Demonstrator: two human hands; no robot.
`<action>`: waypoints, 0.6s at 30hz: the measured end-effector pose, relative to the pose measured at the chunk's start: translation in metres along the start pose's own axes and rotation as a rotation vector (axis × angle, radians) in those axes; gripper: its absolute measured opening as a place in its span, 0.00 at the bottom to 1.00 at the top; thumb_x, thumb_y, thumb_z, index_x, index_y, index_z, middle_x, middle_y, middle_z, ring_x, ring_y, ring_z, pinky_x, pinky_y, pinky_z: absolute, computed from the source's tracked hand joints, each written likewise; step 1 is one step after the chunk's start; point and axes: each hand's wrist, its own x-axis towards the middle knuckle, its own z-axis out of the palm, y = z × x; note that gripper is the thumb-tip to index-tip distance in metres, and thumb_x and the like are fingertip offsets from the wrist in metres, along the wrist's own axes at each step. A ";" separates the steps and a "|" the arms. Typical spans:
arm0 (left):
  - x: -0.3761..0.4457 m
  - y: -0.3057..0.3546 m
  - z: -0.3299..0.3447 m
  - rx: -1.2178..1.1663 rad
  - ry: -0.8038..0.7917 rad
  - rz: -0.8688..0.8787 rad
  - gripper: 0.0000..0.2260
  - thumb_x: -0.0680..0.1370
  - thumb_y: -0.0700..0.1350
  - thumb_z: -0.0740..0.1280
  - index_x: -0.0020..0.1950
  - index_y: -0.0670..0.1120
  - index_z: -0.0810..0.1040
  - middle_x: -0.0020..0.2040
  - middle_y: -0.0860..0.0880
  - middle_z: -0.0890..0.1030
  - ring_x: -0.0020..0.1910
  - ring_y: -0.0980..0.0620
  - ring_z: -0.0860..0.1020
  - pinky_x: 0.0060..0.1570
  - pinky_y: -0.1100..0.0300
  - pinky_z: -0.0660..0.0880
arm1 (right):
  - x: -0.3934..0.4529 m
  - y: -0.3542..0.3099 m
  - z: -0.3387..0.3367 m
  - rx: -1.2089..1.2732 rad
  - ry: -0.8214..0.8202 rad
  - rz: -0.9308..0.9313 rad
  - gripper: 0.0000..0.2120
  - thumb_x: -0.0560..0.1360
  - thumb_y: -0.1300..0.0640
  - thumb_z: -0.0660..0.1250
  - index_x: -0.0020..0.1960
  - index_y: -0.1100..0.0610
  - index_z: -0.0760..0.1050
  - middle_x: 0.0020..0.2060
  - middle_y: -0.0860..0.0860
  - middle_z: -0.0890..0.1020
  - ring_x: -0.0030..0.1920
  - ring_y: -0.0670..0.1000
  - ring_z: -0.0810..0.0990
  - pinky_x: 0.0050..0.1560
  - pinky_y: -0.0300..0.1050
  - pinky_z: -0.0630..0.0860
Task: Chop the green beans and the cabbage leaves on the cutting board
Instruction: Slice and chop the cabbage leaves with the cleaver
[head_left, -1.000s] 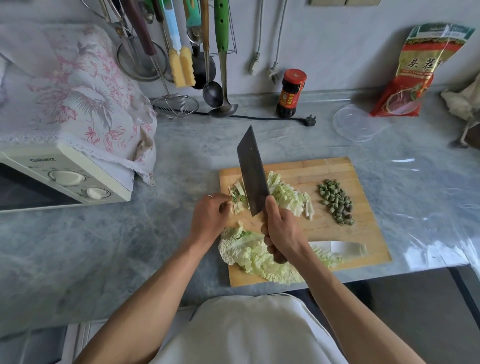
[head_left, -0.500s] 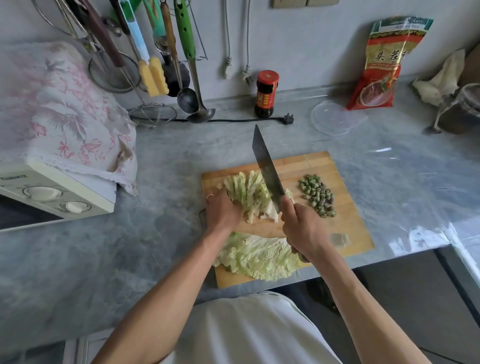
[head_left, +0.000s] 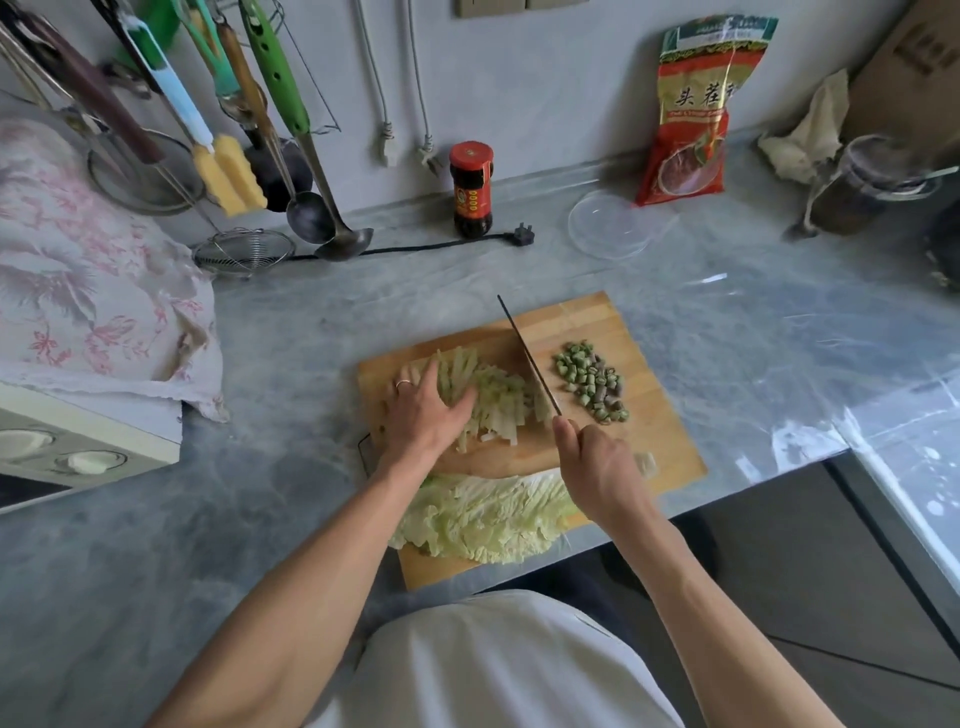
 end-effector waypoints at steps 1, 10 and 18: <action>-0.001 0.003 0.004 0.016 -0.020 0.014 0.36 0.76 0.69 0.61 0.79 0.55 0.58 0.80 0.43 0.55 0.79 0.40 0.53 0.74 0.41 0.54 | -0.001 -0.001 0.002 -0.003 -0.014 0.006 0.26 0.84 0.43 0.52 0.33 0.56 0.64 0.29 0.54 0.72 0.30 0.52 0.71 0.29 0.46 0.61; -0.013 -0.003 0.002 -0.306 0.005 0.188 0.30 0.72 0.59 0.72 0.71 0.50 0.73 0.66 0.47 0.75 0.63 0.48 0.74 0.61 0.54 0.75 | 0.000 -0.026 0.021 0.041 -0.169 -0.113 0.23 0.85 0.45 0.51 0.35 0.56 0.63 0.31 0.56 0.73 0.34 0.60 0.73 0.37 0.51 0.68; -0.022 -0.040 -0.028 -0.370 0.124 0.020 0.20 0.78 0.48 0.69 0.70 0.50 0.72 0.58 0.54 0.80 0.44 0.57 0.80 0.39 0.71 0.72 | 0.011 -0.040 0.014 0.061 -0.172 -0.213 0.23 0.85 0.47 0.53 0.33 0.55 0.61 0.29 0.55 0.72 0.29 0.55 0.68 0.30 0.49 0.62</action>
